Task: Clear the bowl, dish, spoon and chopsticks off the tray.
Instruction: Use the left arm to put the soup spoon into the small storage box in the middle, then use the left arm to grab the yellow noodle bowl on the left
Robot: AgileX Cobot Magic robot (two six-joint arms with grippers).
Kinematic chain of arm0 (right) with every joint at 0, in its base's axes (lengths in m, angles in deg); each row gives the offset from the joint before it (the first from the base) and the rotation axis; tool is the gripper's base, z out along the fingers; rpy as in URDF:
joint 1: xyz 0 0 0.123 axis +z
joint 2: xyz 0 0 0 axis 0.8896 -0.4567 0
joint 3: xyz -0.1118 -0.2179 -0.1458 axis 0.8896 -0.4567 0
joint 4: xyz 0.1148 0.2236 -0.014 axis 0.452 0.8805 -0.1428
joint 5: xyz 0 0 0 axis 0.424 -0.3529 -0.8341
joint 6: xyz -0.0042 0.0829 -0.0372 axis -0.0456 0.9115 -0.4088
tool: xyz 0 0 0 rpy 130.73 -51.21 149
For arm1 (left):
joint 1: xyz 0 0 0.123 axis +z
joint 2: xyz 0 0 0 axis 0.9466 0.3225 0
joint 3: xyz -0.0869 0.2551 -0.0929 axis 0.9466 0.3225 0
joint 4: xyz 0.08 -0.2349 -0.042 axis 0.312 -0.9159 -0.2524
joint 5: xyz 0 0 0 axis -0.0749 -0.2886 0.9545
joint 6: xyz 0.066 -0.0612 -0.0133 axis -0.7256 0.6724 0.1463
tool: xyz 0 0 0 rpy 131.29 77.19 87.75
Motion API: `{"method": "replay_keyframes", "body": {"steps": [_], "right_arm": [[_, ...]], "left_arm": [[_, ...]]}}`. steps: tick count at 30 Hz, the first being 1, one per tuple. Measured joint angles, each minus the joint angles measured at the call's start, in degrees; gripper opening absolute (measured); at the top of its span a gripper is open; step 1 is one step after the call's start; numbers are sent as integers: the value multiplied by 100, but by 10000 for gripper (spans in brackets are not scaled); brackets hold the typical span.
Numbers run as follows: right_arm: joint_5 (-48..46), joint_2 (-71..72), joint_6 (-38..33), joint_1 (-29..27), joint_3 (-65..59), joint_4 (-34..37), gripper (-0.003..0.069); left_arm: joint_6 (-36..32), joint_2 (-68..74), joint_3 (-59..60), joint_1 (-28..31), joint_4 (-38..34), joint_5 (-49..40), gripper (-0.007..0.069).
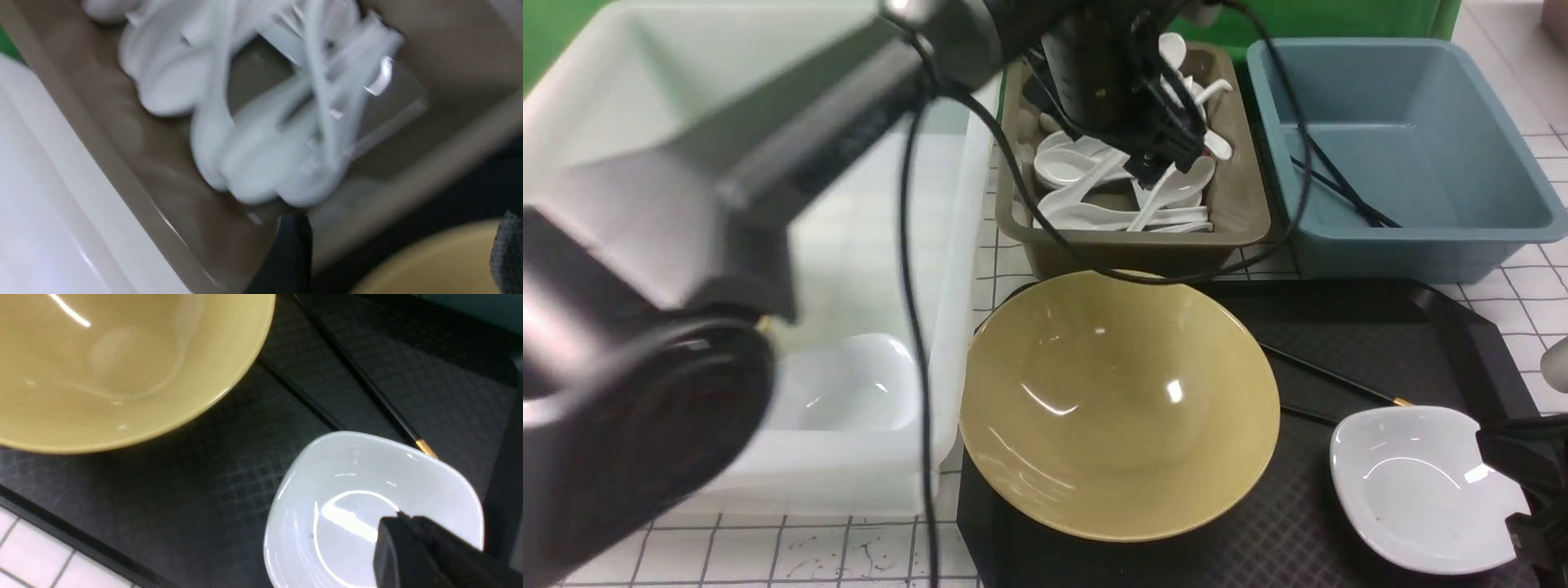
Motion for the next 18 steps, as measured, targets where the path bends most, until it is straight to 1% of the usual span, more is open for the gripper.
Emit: {"method": "replay_keyframes", "body": {"steps": [3,6,12,13,14,16,18], "right_arm": [[0,0,0,0,0,0,47],[0,0,0,0,0,0,47],[0,50,0,0,0,0,47],[0,50,0,0,0,0,48],[0,50,0,0,0,0,47],[0,50,0,0,0,0,48],[0,52,0,0,0,0,48]], "left_arm": [[83,-198,557,-136,-27,-104,556],[89,-140,1034,-181,112,-116,554],[28,281,1439,-163,271,-104,540],[-79,337,1452,-163,227,-91,524],[-231,377,1464,-169,186,-63,491],[-486,409,1469,-169,67,-43,410],[-763,408,1469,-169,-57,-77,301]]}}
